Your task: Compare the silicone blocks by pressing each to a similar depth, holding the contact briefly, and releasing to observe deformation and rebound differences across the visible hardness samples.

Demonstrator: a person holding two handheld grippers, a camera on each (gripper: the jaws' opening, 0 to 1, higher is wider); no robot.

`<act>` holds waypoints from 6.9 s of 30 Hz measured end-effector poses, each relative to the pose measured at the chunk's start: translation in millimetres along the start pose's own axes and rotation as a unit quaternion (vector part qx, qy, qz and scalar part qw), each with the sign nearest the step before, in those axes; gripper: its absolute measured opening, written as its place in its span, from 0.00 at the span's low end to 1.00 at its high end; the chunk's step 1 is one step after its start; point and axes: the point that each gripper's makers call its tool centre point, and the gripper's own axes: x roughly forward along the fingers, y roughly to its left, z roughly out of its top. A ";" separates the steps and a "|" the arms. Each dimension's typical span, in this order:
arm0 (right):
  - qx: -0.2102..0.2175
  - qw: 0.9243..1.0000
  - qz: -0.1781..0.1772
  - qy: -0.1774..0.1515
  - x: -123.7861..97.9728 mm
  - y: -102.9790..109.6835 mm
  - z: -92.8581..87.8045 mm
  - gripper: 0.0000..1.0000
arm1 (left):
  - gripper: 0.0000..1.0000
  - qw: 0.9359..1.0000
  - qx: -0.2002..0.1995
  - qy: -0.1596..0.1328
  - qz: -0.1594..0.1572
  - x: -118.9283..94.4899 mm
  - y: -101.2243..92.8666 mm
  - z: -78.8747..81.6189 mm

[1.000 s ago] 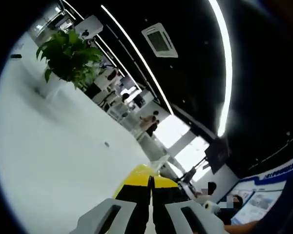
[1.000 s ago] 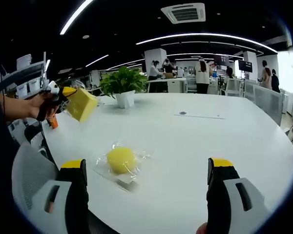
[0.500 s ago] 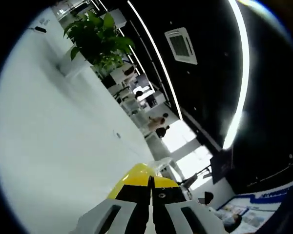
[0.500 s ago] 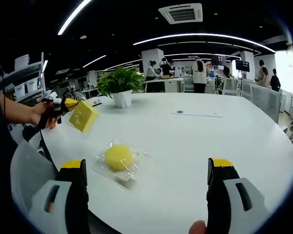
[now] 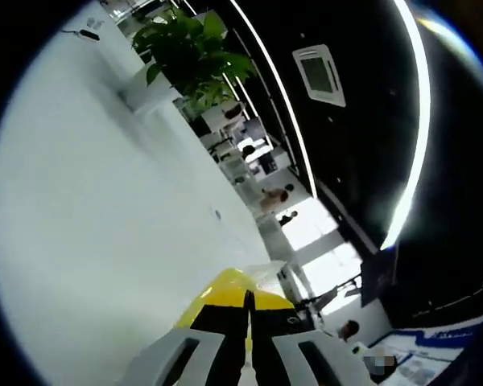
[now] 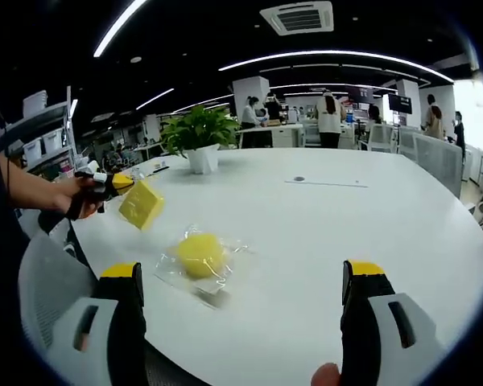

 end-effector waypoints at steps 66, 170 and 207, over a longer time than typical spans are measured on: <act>0.018 0.997 -0.013 0.078 -2.4 -4.0 -30.9 0.96 | 0.28 0.967 0.165 0.048 0.189 -1.6 115.5 -6.4; 0.038 0.998 -0.004 0.051 -12.2 -9.9 -30.8 0.96 | 1.00 0.945 0.283 0.148 0.076 51.8 -20.9 -48.8; 0.049 0.997 -0.013 0.049 -21.5 -7.8 -31.3 0.96 | 0.67 0.962 0.104 0.215 0.132 115.9 22.3 -101.7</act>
